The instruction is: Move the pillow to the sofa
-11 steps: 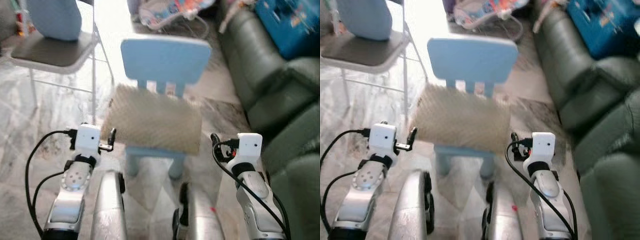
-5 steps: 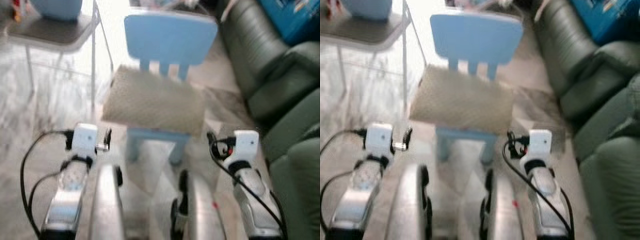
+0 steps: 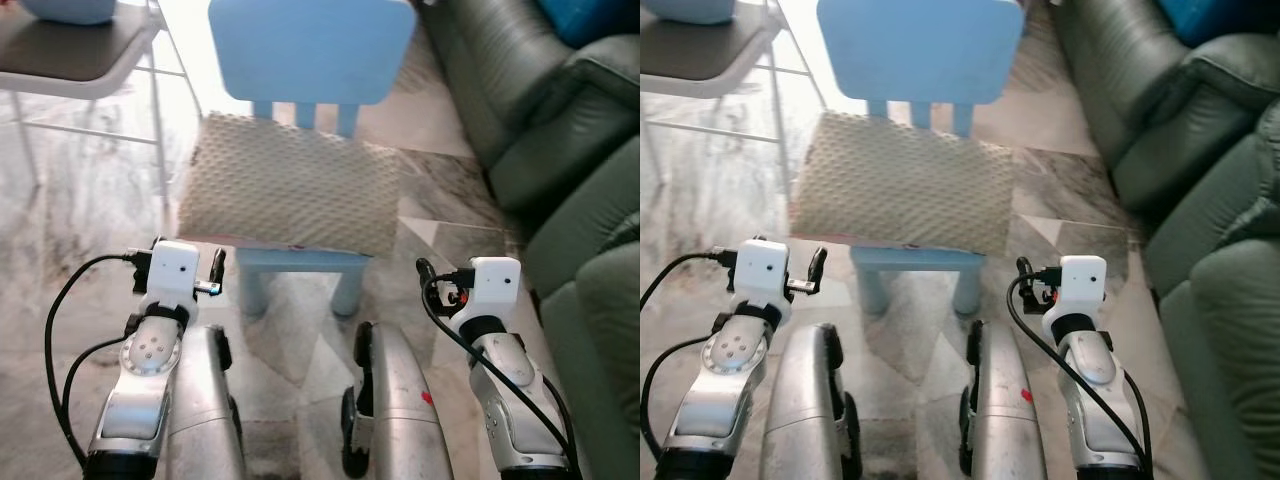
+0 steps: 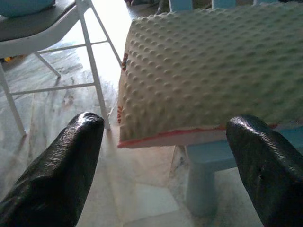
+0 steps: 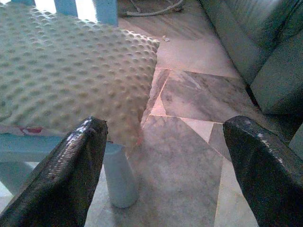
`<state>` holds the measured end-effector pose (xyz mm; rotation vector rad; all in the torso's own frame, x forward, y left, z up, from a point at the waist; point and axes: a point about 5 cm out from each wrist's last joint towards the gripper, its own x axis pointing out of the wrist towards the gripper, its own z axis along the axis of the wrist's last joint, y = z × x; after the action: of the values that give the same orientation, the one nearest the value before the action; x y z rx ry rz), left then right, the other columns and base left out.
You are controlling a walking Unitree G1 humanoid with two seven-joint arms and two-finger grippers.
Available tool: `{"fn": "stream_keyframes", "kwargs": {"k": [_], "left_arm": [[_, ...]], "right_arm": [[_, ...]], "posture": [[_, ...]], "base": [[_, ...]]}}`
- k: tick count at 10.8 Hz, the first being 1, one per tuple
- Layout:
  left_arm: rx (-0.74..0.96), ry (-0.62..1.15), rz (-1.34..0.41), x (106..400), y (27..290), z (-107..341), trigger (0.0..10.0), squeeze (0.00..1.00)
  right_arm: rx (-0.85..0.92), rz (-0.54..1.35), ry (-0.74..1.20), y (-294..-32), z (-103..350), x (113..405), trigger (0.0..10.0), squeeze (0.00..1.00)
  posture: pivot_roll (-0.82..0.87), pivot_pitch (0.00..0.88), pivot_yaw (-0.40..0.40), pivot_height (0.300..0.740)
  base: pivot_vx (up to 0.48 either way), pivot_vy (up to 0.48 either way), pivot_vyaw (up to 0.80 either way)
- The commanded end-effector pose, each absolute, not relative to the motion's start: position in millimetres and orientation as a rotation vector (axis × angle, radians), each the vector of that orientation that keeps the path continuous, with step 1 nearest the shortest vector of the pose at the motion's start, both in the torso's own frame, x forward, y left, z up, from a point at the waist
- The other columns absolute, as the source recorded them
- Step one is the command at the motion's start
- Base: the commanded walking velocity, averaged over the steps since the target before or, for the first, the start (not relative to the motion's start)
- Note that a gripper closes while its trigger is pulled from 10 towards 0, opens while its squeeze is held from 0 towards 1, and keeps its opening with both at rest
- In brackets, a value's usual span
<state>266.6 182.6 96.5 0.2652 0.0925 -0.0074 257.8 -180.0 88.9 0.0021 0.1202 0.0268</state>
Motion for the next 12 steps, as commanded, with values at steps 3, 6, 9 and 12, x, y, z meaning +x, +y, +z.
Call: {"fn": "stream_keyframes", "kwargs": {"k": [3, 6, 9, 12], "left_arm": [[0.255, 0.105, -0.004, 264.0, 182.8, 92.5, 10.0, 0.0], [0.247, 0.104, -0.003, 264.3, 182.0, 93.0, 10.0, 0.0], [0.239, 0.111, -0.001, 264.1, 182.1, 92.2, 10.0, 0.0], [0.242, 0.112, 0.003, 264.4, 181.5, 91.3, 10.0, 0.0]], "right_arm": [[-0.029, 0.049, 0.137, -182.6, 85.7, 257.9, 10.0, 0.0], [-0.038, 0.075, 0.13, -180.0, 87.2, 259.6, 10.0, 0.0], [-0.042, 0.075, 0.13, -179.4, 86.7, 260.1, 10.0, 0.0], [-0.035, 0.07, 0.131, -180.5, 86.5, 261.7, 10.0, 0.0]], "posture": [[-0.01, 0.196, -0.074, 0.525], [-0.01, 0.201, -0.076, 0.525], [-0.01, 0.205, -0.078, 0.525], [-0.01, 0.206, -0.082, 0.525]], "base": [[0.345, 0.0, 0.0], [0.369, 0.0, 0.15], [0.363, 0.0, 0.56], [0.235, 0.0, 0.21]]}}
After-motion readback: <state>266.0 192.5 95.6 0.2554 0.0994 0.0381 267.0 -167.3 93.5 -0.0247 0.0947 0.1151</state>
